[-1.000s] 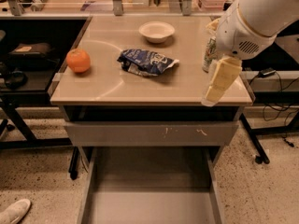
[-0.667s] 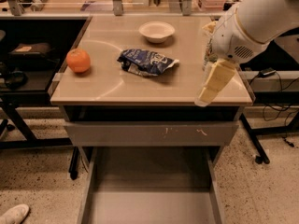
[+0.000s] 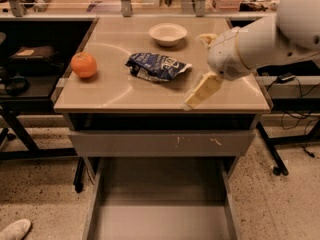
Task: Place blue chip bag into middle drawer
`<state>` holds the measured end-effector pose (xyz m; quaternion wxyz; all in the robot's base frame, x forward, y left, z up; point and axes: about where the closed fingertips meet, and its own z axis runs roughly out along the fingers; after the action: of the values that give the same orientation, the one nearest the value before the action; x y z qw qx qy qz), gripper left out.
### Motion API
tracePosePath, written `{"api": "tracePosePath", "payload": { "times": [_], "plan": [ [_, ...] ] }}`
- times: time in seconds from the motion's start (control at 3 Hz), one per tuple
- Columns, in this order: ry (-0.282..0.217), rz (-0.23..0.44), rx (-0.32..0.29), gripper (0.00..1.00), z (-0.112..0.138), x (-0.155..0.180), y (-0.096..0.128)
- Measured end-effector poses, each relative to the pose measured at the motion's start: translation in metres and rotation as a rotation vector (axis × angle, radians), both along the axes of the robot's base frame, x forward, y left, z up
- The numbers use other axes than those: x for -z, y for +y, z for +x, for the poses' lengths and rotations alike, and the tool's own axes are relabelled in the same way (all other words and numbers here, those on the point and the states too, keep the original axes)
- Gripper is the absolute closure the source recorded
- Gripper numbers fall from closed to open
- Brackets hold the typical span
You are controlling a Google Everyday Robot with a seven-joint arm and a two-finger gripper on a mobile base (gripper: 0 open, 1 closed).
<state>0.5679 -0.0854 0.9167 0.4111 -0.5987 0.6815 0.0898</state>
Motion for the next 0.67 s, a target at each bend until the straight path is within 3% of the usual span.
{"api": "tracePosePath", "payload": {
  "times": [0.33, 0.67],
  "plan": [
    [-0.017, 0.118, -0.001, 0.0, 0.027, 0.007, 0.014],
    [0.023, 0.206, -0.005, 0.0, 0.055, 0.019, 0.026]
  ]
}}
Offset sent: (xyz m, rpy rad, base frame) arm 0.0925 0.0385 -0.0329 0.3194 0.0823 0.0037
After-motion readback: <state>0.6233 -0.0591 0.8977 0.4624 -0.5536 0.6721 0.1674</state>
